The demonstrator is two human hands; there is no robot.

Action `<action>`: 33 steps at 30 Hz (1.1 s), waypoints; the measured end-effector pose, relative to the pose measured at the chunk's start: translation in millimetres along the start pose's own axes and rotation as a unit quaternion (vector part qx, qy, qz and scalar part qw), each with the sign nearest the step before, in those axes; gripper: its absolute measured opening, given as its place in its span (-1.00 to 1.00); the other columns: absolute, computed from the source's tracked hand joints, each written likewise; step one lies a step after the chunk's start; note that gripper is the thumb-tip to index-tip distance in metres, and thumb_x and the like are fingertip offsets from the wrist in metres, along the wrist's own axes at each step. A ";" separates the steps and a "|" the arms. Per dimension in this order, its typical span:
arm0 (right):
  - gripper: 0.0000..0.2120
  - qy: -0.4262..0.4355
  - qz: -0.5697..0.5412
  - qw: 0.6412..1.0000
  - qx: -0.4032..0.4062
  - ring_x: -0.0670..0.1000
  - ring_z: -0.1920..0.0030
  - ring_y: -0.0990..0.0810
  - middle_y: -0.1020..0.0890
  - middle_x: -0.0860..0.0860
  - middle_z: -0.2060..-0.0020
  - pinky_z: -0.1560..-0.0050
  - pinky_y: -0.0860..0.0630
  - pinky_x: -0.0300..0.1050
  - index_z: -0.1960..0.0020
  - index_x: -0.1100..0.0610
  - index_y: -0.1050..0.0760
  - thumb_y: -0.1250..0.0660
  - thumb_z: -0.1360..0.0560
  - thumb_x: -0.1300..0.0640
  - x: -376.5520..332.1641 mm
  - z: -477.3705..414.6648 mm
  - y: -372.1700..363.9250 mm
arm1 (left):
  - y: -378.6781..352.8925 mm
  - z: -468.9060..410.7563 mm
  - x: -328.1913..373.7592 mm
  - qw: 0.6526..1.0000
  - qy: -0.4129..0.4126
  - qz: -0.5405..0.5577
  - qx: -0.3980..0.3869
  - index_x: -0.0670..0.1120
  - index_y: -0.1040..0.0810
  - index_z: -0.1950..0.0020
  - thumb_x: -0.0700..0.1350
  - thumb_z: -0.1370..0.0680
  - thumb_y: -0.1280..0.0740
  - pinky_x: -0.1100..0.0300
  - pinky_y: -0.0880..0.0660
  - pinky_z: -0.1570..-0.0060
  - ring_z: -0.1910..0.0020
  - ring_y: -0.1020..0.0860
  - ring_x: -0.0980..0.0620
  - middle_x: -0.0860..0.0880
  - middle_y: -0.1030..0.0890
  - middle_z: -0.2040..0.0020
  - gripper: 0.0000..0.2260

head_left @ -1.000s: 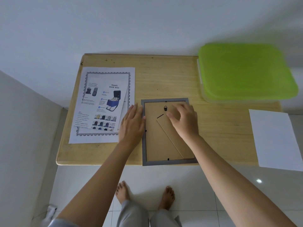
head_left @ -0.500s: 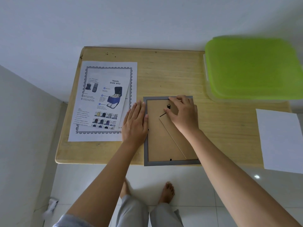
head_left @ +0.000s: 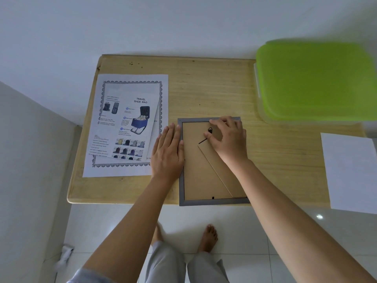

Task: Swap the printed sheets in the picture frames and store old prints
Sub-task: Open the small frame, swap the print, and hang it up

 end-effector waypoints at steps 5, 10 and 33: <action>-0.66 -0.007 -0.006 1.000 -0.001 0.08 -0.11 -0.41 -0.50 0.01 -0.09 0.01 -0.23 -0.12 -0.16 0.02 -0.53 -0.36 -0.43 -0.07 0.6 -0.5 -0.5 | 0.6 -0.1 1.1 1.000 0.005 -0.003 -0.003 -0.01 -0.15 -0.49 0.08 -0.58 0.13 0.20 0.06 -0.45 -0.47 -0.05 0.16 0.02 -0.18 -0.50 -0.51; -0.66 -0.005 -0.006 1.000 -0.002 0.08 -0.11 -0.40 -0.50 0.00 -0.09 0.01 -0.23 -0.12 -0.16 0.03 -0.54 -0.36 -0.43 -0.08 0.7 -1.4 -1.2 | 1.1 -0.1 0.5 1.000 0.009 -0.005 -0.007 0.00 -0.13 -0.50 0.09 -0.57 0.16 0.24 0.10 -0.44 -0.45 0.01 0.21 0.03 -0.16 -0.51 -0.49; -0.67 -0.117 -0.061 0.985 0.112 0.15 -0.11 -0.48 -0.54 0.16 -0.08 -0.13 -0.47 0.02 -0.23 0.25 -0.49 -0.33 -0.48 0.20 32.3 75.6 21.4 | 8.7 0.2 6.1 0.998 -0.006 -0.021 -0.065 -0.06 0.02 -0.52 -0.04 -0.65 0.05 0.20 0.17 -0.46 -0.52 0.07 0.10 0.00 0.00 -0.54 -0.56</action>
Point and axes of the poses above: each hand's wrist, its own z-axis away from the middle knuckle, its own y-axis out of the back of the hand, x = y × z, the point moved 1 cm from there along -z, towards the middle knuckle
